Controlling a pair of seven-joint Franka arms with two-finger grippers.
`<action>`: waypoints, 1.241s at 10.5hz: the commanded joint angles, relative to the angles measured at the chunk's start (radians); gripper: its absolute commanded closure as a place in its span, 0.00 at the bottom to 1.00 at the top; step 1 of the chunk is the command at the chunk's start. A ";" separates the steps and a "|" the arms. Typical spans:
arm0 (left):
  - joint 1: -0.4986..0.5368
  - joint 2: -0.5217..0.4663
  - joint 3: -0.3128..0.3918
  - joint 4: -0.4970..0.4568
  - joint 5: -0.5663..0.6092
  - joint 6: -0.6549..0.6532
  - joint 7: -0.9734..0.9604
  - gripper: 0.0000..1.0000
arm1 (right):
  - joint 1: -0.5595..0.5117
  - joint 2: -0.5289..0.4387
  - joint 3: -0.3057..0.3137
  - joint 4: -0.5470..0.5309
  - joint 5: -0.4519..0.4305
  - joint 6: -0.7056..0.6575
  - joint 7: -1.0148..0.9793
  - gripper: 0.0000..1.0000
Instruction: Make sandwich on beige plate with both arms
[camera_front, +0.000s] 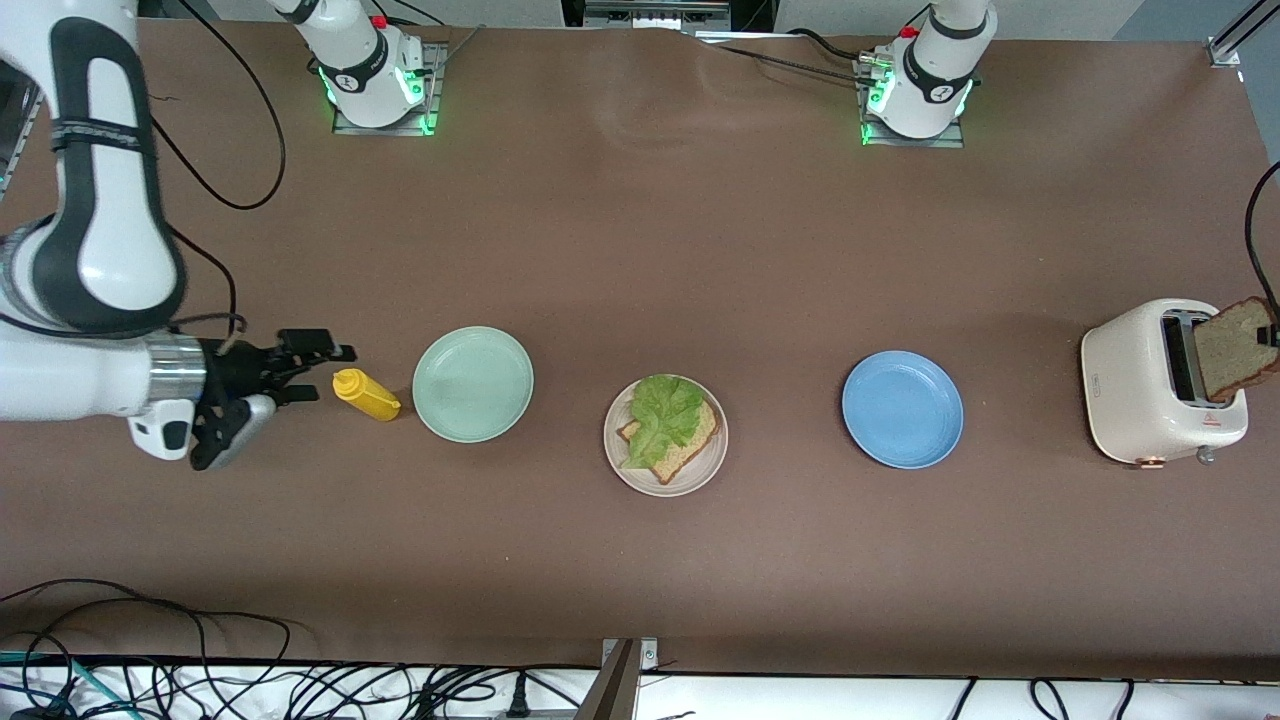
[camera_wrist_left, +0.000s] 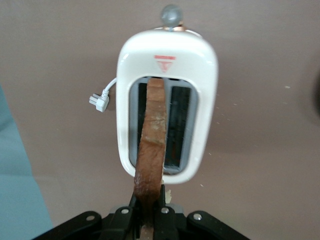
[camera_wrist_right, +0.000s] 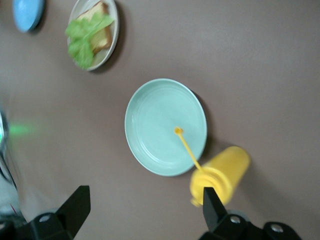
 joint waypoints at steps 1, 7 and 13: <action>-0.110 -0.049 0.002 0.043 0.014 -0.107 -0.016 1.00 | -0.083 -0.021 0.019 -0.043 0.007 -0.009 -0.366 0.00; -0.190 -0.075 -0.019 0.051 -0.234 -0.126 -0.348 1.00 | -0.174 0.107 0.012 -0.035 0.188 -0.009 -1.017 0.00; -0.190 -0.083 -0.022 0.034 -0.219 -0.126 -0.348 1.00 | -0.232 0.349 0.012 -0.031 0.443 -0.010 -1.443 0.00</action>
